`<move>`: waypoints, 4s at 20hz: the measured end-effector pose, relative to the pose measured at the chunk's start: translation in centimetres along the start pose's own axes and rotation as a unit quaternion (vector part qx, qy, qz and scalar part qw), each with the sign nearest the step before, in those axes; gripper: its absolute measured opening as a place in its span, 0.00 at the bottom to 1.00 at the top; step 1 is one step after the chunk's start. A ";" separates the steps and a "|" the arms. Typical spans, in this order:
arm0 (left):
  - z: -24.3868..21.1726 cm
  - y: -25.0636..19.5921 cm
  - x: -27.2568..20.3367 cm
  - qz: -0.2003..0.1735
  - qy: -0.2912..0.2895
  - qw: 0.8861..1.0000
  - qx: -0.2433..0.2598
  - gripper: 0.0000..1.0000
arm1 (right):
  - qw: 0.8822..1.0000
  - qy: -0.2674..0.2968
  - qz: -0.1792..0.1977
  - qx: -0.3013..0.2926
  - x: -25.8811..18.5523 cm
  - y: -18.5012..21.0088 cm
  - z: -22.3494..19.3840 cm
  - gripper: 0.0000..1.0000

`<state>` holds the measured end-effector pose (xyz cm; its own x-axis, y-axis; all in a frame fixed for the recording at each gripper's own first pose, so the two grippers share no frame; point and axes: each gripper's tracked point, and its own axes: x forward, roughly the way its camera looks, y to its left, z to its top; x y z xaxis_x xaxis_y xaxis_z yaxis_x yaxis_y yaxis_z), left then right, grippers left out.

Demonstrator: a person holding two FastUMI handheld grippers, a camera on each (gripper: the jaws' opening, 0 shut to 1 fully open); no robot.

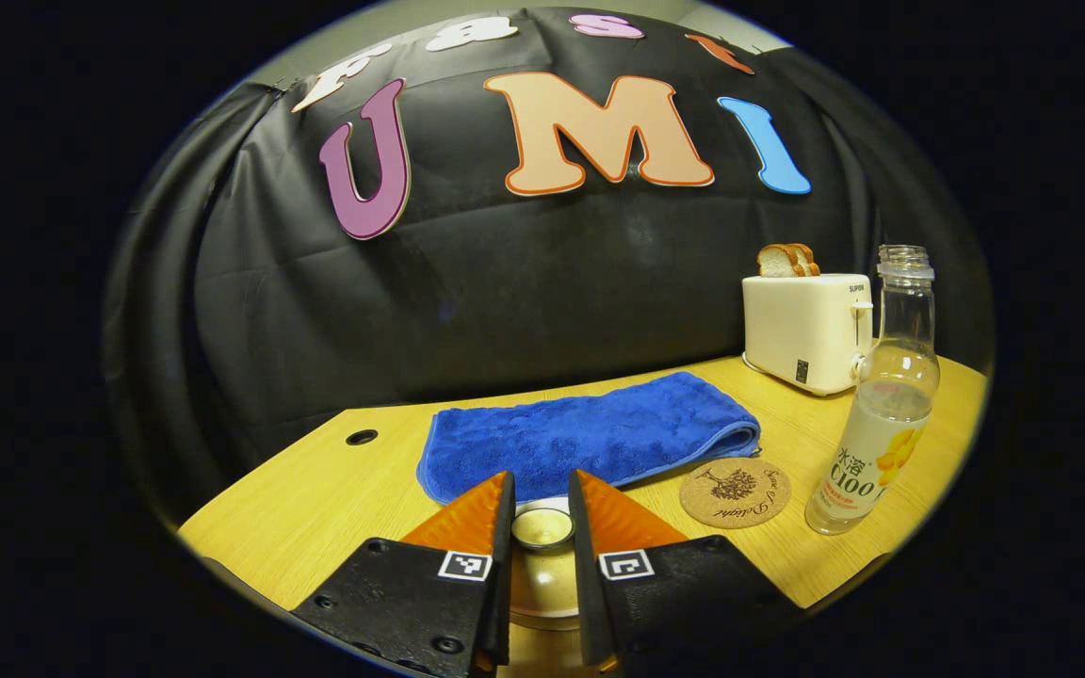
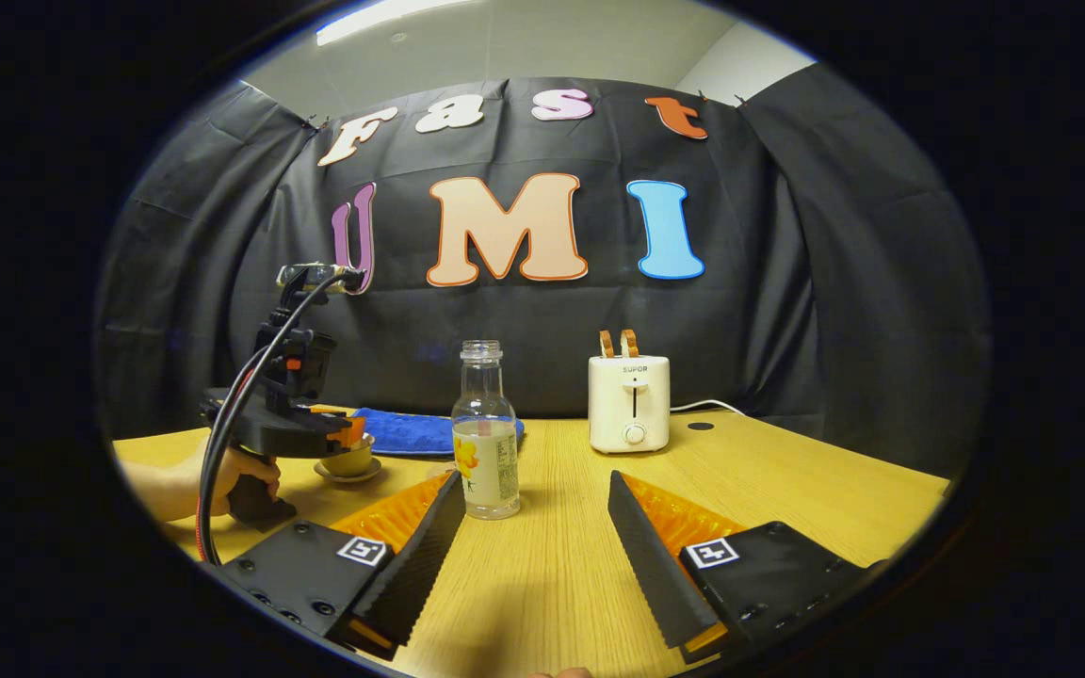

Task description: Open the teacup lid with one hand, grasp the water bottle and pour water into the teacup with the other hand; after pouring, place the water bottle on the coaster and then close the teacup lid.

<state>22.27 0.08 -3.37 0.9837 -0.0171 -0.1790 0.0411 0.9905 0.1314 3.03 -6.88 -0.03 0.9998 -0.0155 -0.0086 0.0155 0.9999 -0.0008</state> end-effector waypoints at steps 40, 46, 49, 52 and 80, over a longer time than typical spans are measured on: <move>-1.6 8.3 -17.7 0.000 -0.090 0.994 -0.069 0.21 | 1.000 0.009 0.012 -0.001 10.1 5.0 -0.9 0.93; -1.8 10.0 -17.4 0.006 -0.090 0.994 -0.069 0.21 | 0.999 0.033 0.004 -0.004 14.4 5.8 -1.8 0.98; -1.8 11.0 -17.2 0.007 -0.089 0.994 -0.070 0.21 | 0.999 0.033 -0.003 -0.003 15.8 5.7 -2.0 0.98; -1.9 11.1 -17.0 0.002 -0.090 0.994 -0.068 0.21 | 1.000 0.020 -0.011 -0.004 16.6 5.6 -1.5 0.98; -1.8 11.3 -16.5 -0.025 -0.088 0.994 -0.067 0.21 | 0.873 0.028 0.100 -0.477 19.0 16.7 -4.6 0.70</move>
<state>6.17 11.81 -0.71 0.9969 -0.0778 -0.0069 0.0777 0.9970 -0.0057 22.27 9.48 -4.78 0.9793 0.1333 -0.1524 -0.2004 0.5281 -0.8252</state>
